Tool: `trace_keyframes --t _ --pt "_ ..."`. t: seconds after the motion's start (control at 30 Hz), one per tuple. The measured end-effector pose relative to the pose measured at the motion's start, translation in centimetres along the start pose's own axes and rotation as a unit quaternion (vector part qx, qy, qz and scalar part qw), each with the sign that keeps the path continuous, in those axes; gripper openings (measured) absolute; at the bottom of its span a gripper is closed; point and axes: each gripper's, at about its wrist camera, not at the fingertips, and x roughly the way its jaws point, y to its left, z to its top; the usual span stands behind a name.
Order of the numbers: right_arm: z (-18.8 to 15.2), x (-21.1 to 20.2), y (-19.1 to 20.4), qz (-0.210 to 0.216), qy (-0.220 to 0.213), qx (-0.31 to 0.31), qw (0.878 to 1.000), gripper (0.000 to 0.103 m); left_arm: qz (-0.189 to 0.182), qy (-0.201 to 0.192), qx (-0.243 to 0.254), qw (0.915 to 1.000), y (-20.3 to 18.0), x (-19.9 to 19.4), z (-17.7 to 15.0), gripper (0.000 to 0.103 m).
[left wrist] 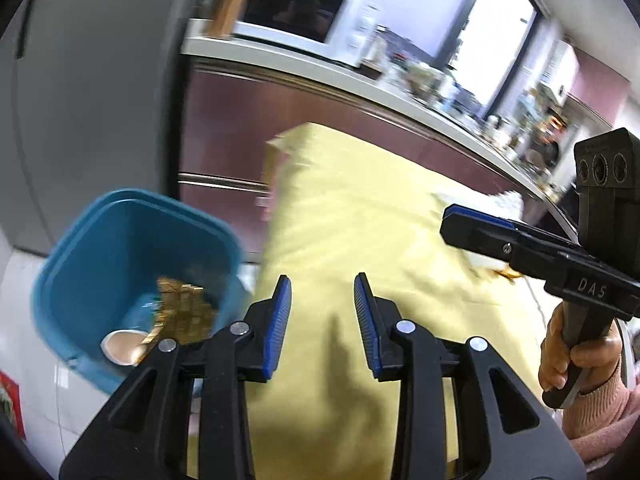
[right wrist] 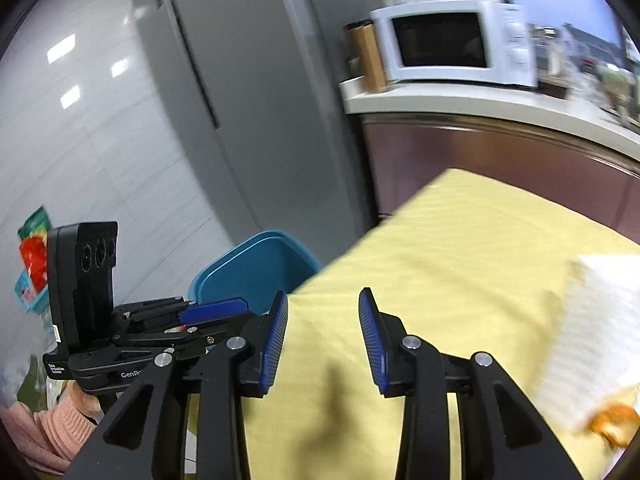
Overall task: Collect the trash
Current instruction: 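Move both open tools back to the foam nets and orange peel on the table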
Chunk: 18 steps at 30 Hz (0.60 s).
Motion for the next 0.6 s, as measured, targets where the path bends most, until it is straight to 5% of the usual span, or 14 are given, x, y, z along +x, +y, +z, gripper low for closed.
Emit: trace_keyframes --t 0.6 --pt "-6.0 -9.9 -12.9 -0.131 -0.066 0.137 0.98 0.035 -0.107 0.039 0.137 0.984 -17.5 6.9 0.9 0.044"
